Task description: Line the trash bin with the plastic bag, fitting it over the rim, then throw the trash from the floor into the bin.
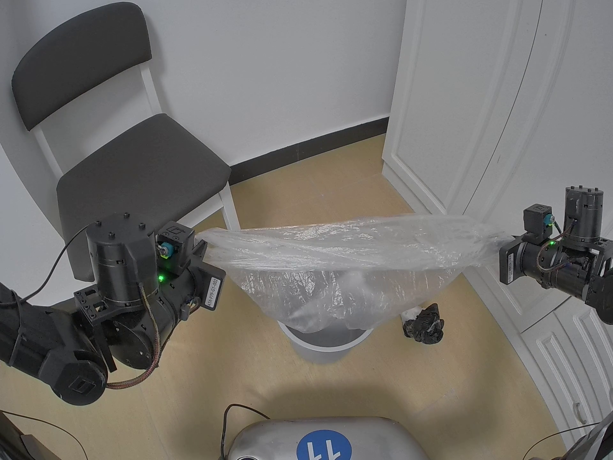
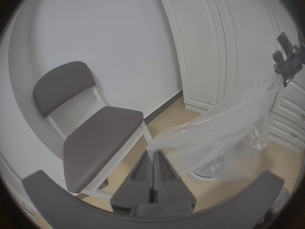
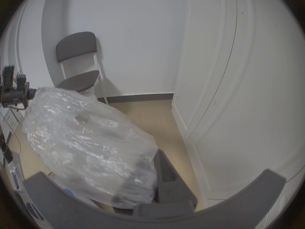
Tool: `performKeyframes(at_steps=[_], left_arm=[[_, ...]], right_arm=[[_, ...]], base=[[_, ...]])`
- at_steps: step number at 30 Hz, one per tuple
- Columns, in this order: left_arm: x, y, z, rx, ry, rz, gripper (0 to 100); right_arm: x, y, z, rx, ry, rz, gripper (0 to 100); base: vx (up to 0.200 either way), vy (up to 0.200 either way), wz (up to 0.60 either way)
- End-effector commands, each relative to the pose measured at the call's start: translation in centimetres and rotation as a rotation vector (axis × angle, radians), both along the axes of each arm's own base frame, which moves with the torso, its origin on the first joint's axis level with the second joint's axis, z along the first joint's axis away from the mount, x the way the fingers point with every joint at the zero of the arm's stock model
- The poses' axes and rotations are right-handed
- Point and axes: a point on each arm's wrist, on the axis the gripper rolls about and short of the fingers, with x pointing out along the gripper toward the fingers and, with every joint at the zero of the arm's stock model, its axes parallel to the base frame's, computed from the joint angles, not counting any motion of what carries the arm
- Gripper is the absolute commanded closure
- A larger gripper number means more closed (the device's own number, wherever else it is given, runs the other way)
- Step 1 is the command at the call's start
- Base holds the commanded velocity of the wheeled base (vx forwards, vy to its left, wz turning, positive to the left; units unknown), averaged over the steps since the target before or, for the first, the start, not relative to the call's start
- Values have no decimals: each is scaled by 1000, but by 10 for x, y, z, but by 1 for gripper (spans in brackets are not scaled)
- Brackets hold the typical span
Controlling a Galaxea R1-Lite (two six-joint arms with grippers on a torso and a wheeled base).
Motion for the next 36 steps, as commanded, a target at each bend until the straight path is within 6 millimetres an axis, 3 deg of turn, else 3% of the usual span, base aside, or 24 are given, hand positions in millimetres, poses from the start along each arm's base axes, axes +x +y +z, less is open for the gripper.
performKeyframes(at_steps=[1,24,33,36], left_arm=[[1,1,1,-1,-2,5,100],[7,6,-3,23,7,32,100],[12,5,-6,30,10,37,100],[15,-2,-15,43,26,18,100]], right_arm=[[4,0,-7,-23,21,-9,100],[6,-14,-20,-148,54,-66,100],[7,-11,-22,-147,51,-56,100],[10,-6,-26,-144,59,-27,100]], base=[[0,0,0],[0,0,0],[0,0,0],[0,0,0]])
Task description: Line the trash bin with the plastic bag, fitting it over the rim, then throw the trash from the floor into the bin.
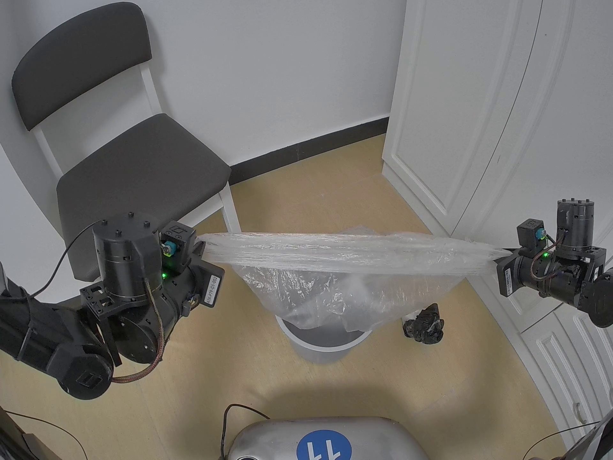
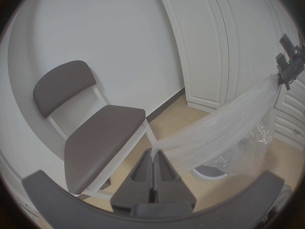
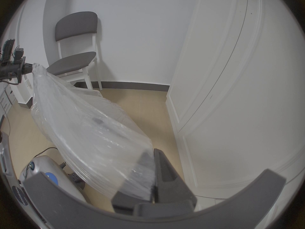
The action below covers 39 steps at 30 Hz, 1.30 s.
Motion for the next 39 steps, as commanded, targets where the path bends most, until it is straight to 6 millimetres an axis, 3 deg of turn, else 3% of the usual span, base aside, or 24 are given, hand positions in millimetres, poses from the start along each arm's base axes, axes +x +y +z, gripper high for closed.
performKeyframes(at_steps=[1,14,22,30,39], left_arm=[[4,-9,-12,19,27,-24,100],[4,-63,-35,-71,-88,-168,100],[2,-87,-35,-148,-164,-225,100],[0,-102,-36,-187,-179,-261,100],[6,-110,-47,-191,-181,-263,100]], right_arm=[[3,10,-6,5,12,45,100],[6,56,-38,63,-109,264,100],[17,86,-62,131,-157,318,100],[20,111,-74,220,-211,370,100],[20,124,-83,268,-207,394,100]], base=[[0,0,0],[0,0,0],[0,0,0],[0,0,0],[0,0,0]])
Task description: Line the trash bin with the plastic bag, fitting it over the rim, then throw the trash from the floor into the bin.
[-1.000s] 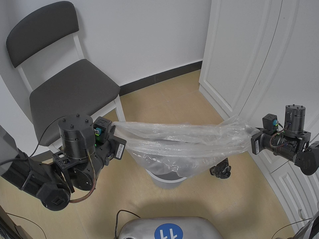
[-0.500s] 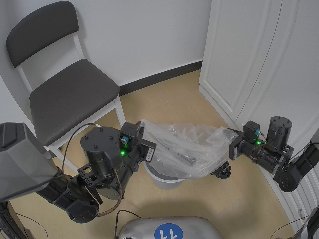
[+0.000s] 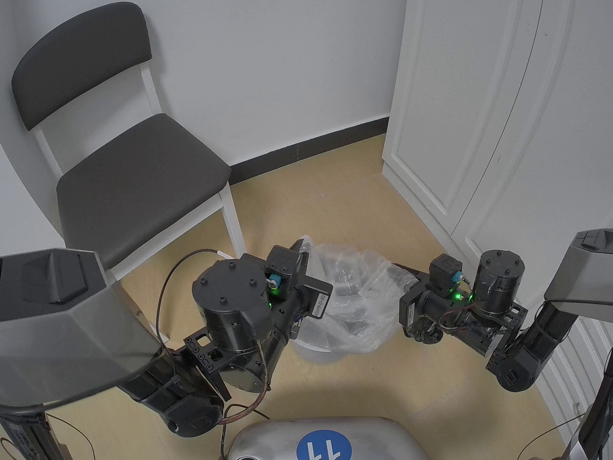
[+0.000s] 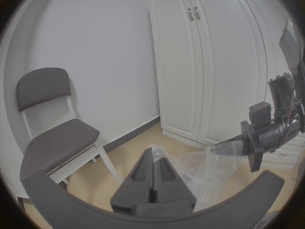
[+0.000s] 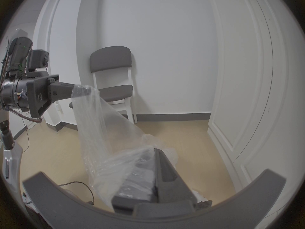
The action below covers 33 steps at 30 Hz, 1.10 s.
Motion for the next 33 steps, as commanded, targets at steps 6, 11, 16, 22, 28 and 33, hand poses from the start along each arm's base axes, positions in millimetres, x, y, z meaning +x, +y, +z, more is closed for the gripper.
performKeyframes(at_steps=[6,11,16,22,28,33], left_arm=[[5,-6,-12,18,17,-2,100],[7,-7,-16,24,22,1,100],[10,-8,-18,25,23,6,100],[22,-10,-25,16,28,24,100],[47,-10,-32,-16,22,71,100],[62,-13,-34,-55,18,87,100]], right_arm=[[3,8,-23,-24,41,17,100],[9,11,-34,-26,52,16,100],[18,14,-47,-15,87,9,100],[24,12,-51,-15,94,-4,100],[41,2,-61,-20,108,-52,100],[51,-8,-60,-23,119,-89,100]], base=[[0,0,0],[0,0,0],[0,0,0],[0,0,0],[0,0,0],[0,0,0]])
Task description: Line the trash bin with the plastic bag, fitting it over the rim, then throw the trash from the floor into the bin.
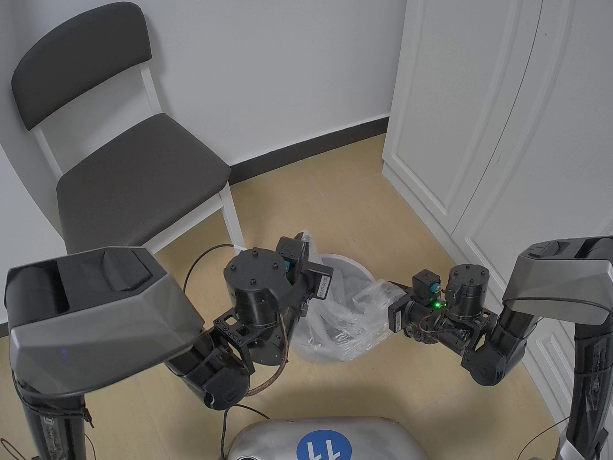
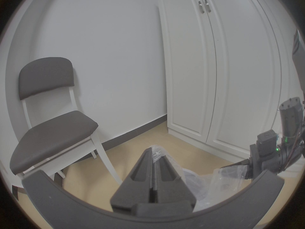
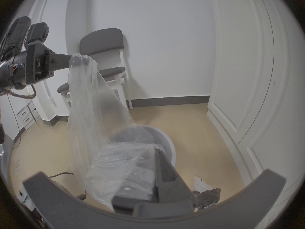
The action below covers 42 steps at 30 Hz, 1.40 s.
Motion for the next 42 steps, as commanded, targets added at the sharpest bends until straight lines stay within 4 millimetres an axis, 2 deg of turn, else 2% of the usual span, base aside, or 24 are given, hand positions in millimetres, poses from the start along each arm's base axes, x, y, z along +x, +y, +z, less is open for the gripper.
performKeyframes(at_steps=[1,8,18,32,39,42], left_arm=[[26,-2,-12,-36,4,40,100],[56,-1,-24,-112,71,82,100],[92,-7,-39,-245,176,126,100],[108,-10,-74,-250,233,149,100],[101,-33,-86,-326,254,106,100],[101,-37,-92,-342,263,102,100]], right_arm=[[16,-16,-1,-3,7,-53,100],[33,-37,1,-1,6,-116,100],[43,-48,-2,0,15,-139,100],[50,-54,-5,2,7,-159,100],[46,-52,-1,5,-2,-151,100],[43,-51,2,4,0,-147,100]], base=[[0,0,0],[0,0,0],[0,0,0],[0,0,0],[0,0,0],[0,0,0]])
